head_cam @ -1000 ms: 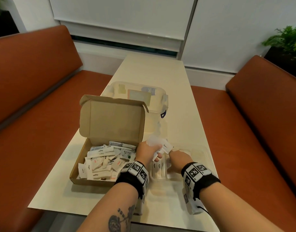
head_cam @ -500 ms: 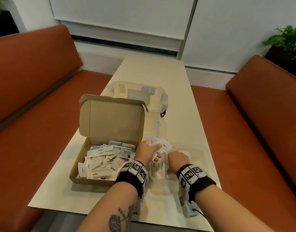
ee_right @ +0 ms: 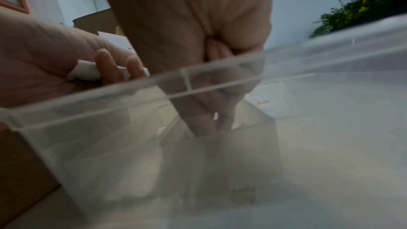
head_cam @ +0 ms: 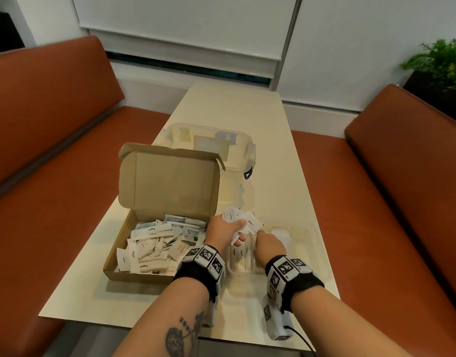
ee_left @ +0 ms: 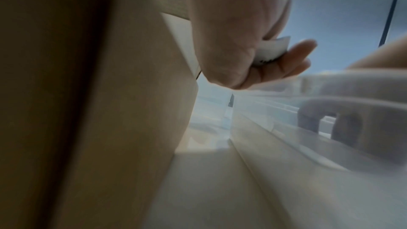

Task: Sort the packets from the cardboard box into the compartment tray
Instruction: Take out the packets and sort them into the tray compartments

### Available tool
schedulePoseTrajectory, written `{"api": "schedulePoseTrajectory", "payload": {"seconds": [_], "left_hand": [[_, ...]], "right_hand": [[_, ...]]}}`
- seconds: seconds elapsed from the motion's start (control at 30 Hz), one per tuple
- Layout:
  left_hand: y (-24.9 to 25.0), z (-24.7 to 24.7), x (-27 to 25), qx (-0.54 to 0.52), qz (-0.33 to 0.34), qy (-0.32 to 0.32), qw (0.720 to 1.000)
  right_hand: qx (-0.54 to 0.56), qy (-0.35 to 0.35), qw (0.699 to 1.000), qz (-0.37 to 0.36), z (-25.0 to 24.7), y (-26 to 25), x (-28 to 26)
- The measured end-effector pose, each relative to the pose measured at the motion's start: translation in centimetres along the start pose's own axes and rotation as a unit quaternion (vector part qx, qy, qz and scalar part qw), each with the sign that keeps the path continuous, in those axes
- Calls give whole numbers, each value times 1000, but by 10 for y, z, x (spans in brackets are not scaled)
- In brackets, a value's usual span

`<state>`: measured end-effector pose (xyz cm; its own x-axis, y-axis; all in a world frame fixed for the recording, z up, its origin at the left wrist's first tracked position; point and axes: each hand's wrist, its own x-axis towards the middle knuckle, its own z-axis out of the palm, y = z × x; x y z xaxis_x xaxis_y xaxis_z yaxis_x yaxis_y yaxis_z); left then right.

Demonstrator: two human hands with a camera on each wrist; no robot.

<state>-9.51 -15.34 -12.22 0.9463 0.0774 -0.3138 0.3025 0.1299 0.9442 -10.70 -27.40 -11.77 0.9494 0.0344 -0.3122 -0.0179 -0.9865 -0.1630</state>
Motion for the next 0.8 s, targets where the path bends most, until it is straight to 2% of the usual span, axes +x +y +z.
{"api": "schedulePoseTrajectory", "payload": {"seconds": [0.17, 0.3, 0.4, 0.57, 0.7, 0.8], "left_hand": [[0, 0, -1, -5, -1, -5, 1000], [0, 0, -1, -2, 2, -5, 1000], [0, 1, 0, -2, 1, -2, 1000], [0, 0, 0, -4, -2, -2, 1000], [-1, 0, 0, -10, -3, 1, 1000], [-1, 0, 0, -19, -7, 2, 1000]], "right_hand": [[-14, -27, 999, -10, -4, 2, -3], [24, -31, 999, -7, -18, 9, -1], [89, -4, 996, 2, -31, 17, 4], [198, -2, 980, 24, -44, 17, 10], [76, -53, 996, -16, -45, 15, 17], [2, -43, 998, -51, -41, 16, 19]]}}
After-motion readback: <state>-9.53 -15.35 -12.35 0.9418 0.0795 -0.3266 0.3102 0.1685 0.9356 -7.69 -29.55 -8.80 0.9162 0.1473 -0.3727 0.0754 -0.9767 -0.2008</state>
